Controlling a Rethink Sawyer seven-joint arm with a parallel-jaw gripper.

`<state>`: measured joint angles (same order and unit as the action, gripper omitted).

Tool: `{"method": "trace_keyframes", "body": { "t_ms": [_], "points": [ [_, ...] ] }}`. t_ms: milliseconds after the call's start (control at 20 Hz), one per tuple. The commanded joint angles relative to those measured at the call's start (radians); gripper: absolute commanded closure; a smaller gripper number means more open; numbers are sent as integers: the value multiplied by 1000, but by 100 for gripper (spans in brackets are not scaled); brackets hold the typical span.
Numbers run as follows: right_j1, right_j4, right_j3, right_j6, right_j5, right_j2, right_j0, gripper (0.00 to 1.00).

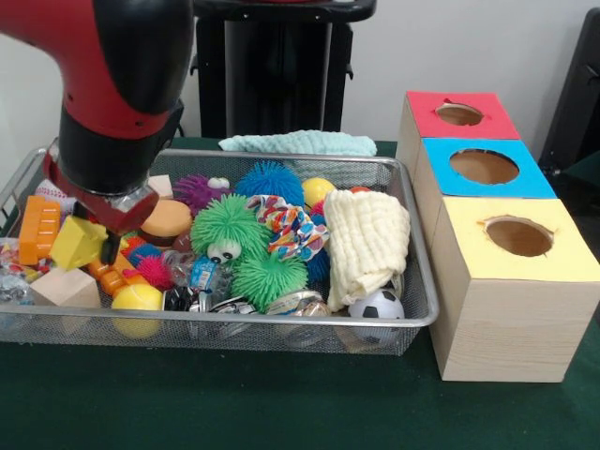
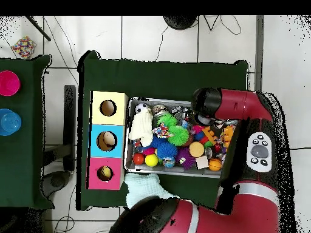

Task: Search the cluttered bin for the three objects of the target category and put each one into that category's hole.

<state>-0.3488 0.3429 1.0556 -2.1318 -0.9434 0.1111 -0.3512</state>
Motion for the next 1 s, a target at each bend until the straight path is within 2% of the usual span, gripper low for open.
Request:
{"method": "trace_keyframes", "body": {
  "t_ms": [50, 250, 700, 950, 1000],
  "points": [
    [-57, -103, 188, -283, -90, 53, 24, 100],
    [-51, -142, 241, -291, -25, 71, 22, 100],
    [-6, -254, 489, -339, 319, 46, -44, 100],
    [18, -324, 553, -368, 420, 57, -38, 100],
    [19, -322, 559, -348, 440, 62, -33, 100]
  ]
}}
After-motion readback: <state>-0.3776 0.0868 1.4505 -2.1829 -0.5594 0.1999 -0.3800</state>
